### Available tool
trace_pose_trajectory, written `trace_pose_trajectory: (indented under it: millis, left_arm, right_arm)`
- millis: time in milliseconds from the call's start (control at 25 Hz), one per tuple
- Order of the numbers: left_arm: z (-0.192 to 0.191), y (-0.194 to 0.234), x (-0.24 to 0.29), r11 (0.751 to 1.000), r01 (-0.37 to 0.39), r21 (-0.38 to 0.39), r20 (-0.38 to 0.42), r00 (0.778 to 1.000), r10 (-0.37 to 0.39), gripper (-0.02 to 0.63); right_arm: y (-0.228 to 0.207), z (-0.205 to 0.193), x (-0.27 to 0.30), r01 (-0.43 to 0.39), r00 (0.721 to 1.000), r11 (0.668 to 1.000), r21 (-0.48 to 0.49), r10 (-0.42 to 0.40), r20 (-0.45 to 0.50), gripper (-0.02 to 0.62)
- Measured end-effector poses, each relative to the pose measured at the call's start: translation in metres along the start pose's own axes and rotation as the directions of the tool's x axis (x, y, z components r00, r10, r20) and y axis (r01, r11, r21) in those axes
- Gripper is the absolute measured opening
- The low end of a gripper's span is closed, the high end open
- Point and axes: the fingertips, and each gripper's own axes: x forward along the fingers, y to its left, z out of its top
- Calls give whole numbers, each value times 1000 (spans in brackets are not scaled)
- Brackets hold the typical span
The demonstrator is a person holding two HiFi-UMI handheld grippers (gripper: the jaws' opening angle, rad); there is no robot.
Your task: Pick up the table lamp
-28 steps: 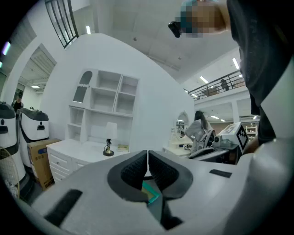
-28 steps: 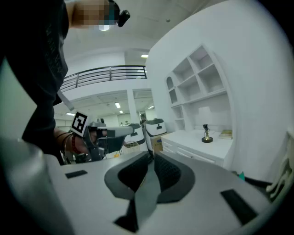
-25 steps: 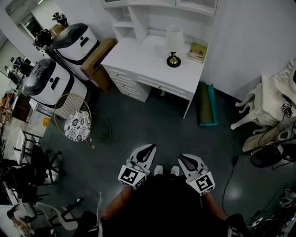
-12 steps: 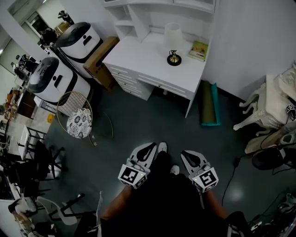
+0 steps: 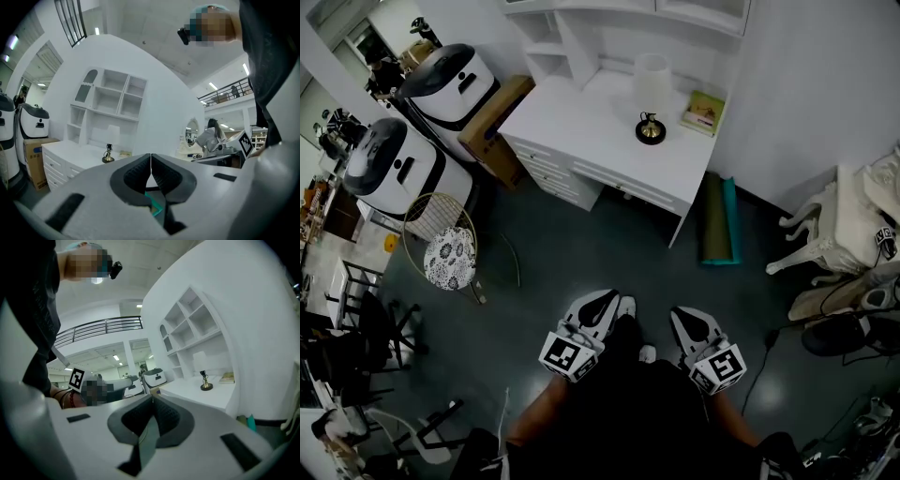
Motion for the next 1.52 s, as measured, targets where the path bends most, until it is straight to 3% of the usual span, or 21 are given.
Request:
trace_pose_trajectory:
  millis: [240, 400, 640, 840, 1120, 1520]
  left_arm:
    - [1, 50, 28, 1000, -15, -20, -9, 1000, 15, 18]
    - [4, 93, 46, 999, -21, -34, -10, 1000, 21, 18]
    - [17, 141, 74, 1000, 5, -23, -10, 1000, -5, 18]
    - [20, 162, 93, 998, 65, -20, -4, 998, -65, 18]
    - [31, 178, 113, 996, 88, -7, 2, 996, -88, 18]
    - [44, 213, 143, 999, 33, 3, 11, 999, -33, 18]
  right_arm:
    - [-16, 13, 53, -42, 999, 998, -40, 40, -37, 32]
    - [-28, 30, 94, -50, 999, 998, -33, 51, 16, 32]
    - [-61, 36, 134, 36, 999, 999, -24, -37, -9, 32]
    - [-76, 42, 156, 73, 997, 996, -47, -73, -9, 32]
    - [-88, 53, 173, 86, 996, 995, -44, -85, 14, 32]
    - [-128, 55, 207, 70, 998, 996, -47, -70, 7, 32]
